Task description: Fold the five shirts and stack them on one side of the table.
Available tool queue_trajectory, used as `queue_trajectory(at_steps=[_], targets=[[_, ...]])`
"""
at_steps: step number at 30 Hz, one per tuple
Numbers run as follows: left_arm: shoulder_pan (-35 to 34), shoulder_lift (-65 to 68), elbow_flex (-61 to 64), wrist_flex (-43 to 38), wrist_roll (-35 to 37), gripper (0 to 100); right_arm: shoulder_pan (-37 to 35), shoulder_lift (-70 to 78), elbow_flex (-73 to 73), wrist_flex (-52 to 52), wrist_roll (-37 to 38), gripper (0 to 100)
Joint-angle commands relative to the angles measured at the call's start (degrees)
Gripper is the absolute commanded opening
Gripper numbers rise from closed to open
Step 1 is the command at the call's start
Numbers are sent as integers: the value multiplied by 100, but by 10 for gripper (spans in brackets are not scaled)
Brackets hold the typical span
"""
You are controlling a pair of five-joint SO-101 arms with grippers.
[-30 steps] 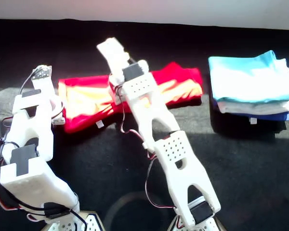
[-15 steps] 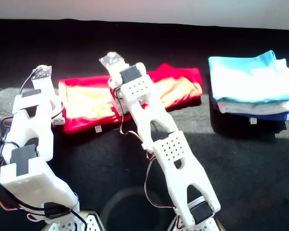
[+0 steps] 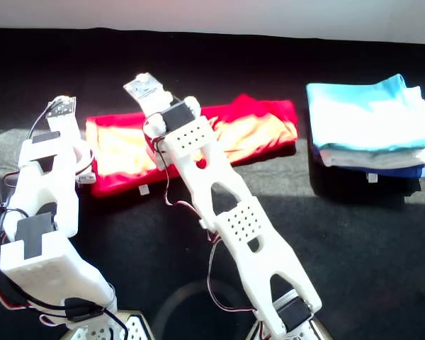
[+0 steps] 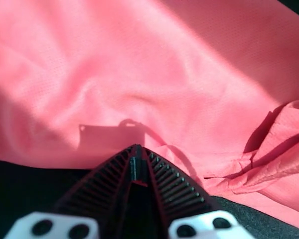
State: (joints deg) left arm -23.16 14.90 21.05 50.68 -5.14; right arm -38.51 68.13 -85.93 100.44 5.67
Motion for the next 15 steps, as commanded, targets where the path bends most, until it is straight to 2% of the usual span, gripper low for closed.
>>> queue_trajectory(at_steps=[1, 9, 15], targets=[[84, -40, 4, -123, 0, 9, -127, -92, -127, 75, -70, 6], [84, -40, 4, -123, 0, 9, -435, -136, 1402, 75, -70, 6], [84, -40, 4, -123, 0, 9, -338, -418, 927, 75, -70, 6]])
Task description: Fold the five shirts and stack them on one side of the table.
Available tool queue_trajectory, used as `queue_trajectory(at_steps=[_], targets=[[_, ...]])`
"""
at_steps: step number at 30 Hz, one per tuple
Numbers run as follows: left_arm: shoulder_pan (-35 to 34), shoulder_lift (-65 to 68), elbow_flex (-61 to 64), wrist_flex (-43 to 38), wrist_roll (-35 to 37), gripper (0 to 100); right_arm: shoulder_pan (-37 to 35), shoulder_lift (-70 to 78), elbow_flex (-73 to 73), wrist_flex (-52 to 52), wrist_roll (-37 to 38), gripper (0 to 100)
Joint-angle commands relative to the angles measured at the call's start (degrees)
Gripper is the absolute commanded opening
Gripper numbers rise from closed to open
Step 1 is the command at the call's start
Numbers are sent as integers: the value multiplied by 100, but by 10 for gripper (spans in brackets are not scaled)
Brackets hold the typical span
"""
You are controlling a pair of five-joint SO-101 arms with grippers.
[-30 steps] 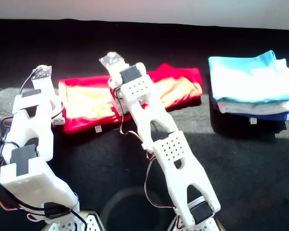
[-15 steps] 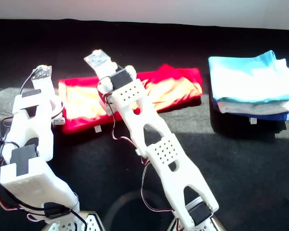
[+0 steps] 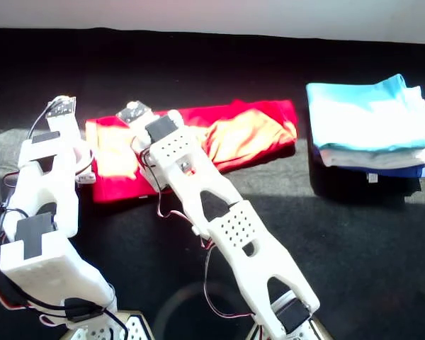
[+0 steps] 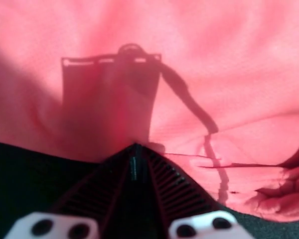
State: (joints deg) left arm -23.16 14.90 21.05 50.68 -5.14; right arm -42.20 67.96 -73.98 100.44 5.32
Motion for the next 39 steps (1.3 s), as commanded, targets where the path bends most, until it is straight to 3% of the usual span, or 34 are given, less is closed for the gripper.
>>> queue_trajectory(at_steps=[1, 9, 14, 18, 33, 39], targets=[[84, -40, 4, -123, 0, 9, 75, -549, -391, 75, -35, 6], [84, -40, 4, -123, 0, 9, 1156, -2000, -1095, 57, -18, 6], [84, -40, 4, -123, 0, 9, 2422, -1824, -488, 57, -18, 6], [84, -40, 4, -123, 0, 9, 2993, -1411, 84, 57, -9, 6], [84, -40, 4, -123, 0, 9, 3530, -857, 303, 75, -9, 6], [75, -57, 4, -105, 9, 9, 3512, -1657, 435, 84, -26, 6]])
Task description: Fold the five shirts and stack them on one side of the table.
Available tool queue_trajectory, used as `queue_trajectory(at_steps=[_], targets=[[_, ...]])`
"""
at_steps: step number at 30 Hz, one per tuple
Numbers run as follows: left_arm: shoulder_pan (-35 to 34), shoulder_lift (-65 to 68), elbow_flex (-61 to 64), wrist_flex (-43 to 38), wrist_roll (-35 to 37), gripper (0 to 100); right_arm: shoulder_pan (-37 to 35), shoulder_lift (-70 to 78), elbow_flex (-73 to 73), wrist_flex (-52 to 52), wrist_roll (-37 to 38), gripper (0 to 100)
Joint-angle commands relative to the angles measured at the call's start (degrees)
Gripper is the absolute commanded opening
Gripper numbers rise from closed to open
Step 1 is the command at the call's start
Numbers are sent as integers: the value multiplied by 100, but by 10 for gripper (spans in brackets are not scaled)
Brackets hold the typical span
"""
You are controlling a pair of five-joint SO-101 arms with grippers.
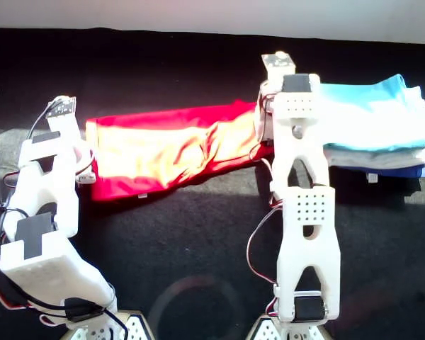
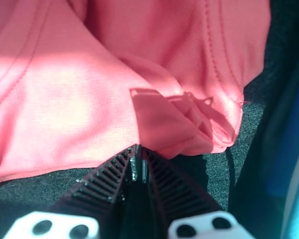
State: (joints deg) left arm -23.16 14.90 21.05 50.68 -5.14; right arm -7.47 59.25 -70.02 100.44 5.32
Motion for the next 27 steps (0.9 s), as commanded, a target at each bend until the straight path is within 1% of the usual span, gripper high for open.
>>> queue_trajectory(at_steps=[1, 3, 4, 7, 10, 12, 14, 15, 20, 25, 27], targets=[[75, -92, 4, -88, 9, 9, 4, -1051, 84, 75, -26, 6], [75, -136, -92, -53, 26, 10, -119, -1569, 215, 75, -9, 6], [66, -207, -198, 123, 26, 10, -163, -1842, 312, 75, -9, 6], [92, -470, -699, 1002, 26, 21, -303, -2695, 954, 75, -9, 6], [101, -629, -1516, 1969, 53, 106, -470, -3442, 1982, 66, -9, 6], [101, -629, -2018, 2400, 334, 189, -620, -3846, 2703, 57, -9, 6], [84, -593, -2281, 2444, 668, 255, -743, -4171, 3257, 48, 0, 6], [84, -514, -2360, 2409, 844, 269, -787, -4303, 3477, 48, 0, 6], [119, 444, -2835, 2066, 1204, 269, -857, -4822, 3820, 40, 0, 6], [110, 1631, -3829, 2110, 1240, 269, -848, -5191, 3837, 48, 0, 6], [119, 2026, -4242, 2295, 1257, 269, -848, -5288, 3837, 48, 0, 6]])
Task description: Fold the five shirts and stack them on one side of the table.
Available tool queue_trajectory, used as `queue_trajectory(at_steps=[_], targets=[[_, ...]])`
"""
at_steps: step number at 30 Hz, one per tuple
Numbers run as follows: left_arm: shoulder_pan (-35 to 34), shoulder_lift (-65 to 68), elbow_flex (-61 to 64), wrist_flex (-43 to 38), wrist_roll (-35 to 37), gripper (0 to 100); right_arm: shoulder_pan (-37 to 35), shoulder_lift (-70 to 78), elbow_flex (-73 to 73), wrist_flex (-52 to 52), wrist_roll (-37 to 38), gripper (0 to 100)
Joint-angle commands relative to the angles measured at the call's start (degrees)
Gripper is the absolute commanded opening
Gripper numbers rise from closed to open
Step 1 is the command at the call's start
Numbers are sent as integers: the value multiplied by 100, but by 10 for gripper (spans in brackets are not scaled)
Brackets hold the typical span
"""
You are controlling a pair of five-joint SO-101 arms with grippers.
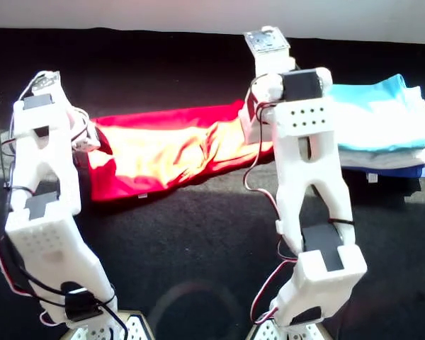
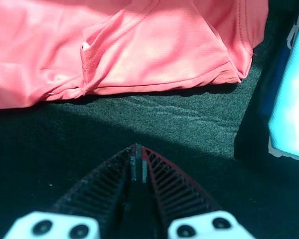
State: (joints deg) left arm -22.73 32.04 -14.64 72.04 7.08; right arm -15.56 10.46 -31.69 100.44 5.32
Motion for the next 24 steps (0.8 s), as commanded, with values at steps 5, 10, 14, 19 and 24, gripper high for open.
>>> queue_trajectory(at_steps=[5, 10, 14, 19, 24], targets=[[215, 1174, -1464, 589, 132, 269, -57, -541, 4, 48, 0, 6], [479, 1903, -2290, 1169, 273, 269, -66, -778, 4, 57, 0, 6], [804, 2352, -3055, 1767, 281, 269, -66, -1130, 4, 57, 0, 6], [989, 2862, -3943, 2338, 264, 247, -66, -1455, 207, 57, 0, 6], [813, 3310, -4470, 2752, 255, 0, -66, -1868, 558, 57, 0, 6]])
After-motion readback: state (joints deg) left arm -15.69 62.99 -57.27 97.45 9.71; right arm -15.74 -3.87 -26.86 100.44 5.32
